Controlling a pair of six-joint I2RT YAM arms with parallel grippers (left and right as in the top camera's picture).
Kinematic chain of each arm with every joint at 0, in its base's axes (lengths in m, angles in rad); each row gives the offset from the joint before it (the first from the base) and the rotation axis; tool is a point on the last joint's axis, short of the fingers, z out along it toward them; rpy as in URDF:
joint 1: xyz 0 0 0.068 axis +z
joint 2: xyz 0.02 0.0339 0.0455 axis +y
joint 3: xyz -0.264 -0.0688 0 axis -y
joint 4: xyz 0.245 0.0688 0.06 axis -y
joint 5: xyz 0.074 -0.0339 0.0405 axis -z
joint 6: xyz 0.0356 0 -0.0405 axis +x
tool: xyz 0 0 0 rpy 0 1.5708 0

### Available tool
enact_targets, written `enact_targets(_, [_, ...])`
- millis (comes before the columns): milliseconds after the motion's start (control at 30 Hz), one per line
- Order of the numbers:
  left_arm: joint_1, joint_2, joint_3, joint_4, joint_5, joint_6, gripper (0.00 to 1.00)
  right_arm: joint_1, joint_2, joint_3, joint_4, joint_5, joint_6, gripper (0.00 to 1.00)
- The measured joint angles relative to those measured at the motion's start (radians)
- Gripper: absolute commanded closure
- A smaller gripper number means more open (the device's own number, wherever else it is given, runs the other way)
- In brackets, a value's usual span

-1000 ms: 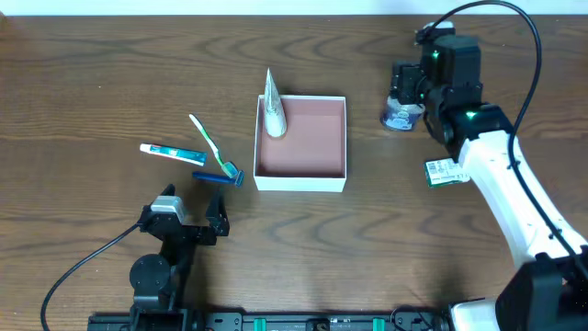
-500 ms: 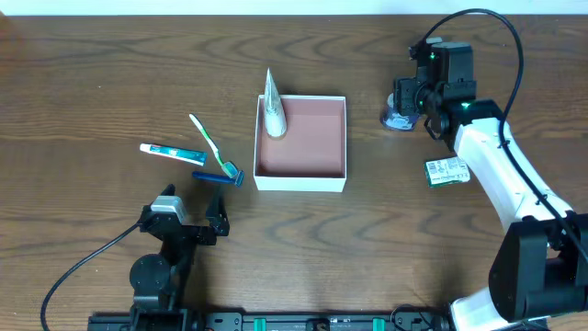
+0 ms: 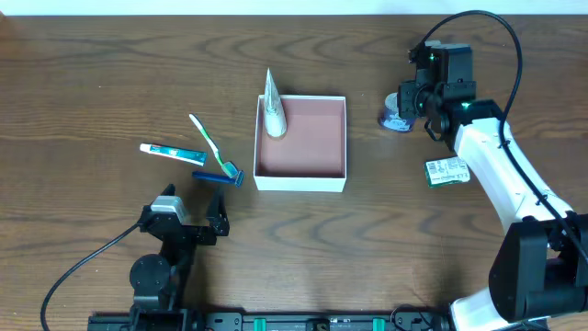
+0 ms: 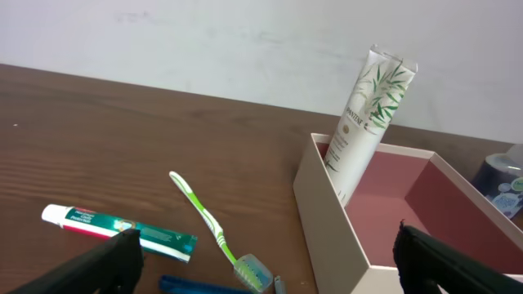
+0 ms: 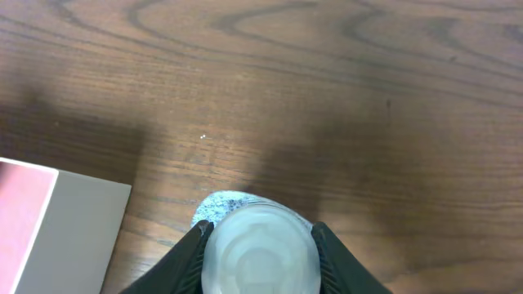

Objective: Pack container
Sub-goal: 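Move the right gripper to the blue soap pump bottle and grasp, then carry the soap bottle into the box beside the tube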

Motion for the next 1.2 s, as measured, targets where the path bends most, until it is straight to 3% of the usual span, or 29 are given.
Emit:
enact_targets(133, [0.0,0.0,0.0,0.0,0.0,0.0,0.02,0.0,0.0,0.0,0.001,0.0,0.001,0.86])
enact_targets(500, [0.0,0.0,0.0,0.0,0.0,0.0,0.02,0.0,-0.019,0.0,-0.002,-0.002,-0.023,0.88])
enact_targets(767, [0.0,0.0,0.0,0.0,0.0,0.0,0.02,0.015,-0.242,0.0,-0.031,0.0,-0.025,0.88])
enact_targets(967, [0.0,0.0,0.0,0.0,0.0,0.0,0.02,0.111,-0.377,0.0,-0.044,-0.009,-0.016,0.88])
enact_targets(1200, [0.0,0.0,0.0,0.0,0.0,0.0,0.02,0.259,-0.387,0.0,-0.035,-0.031,0.032,0.87])
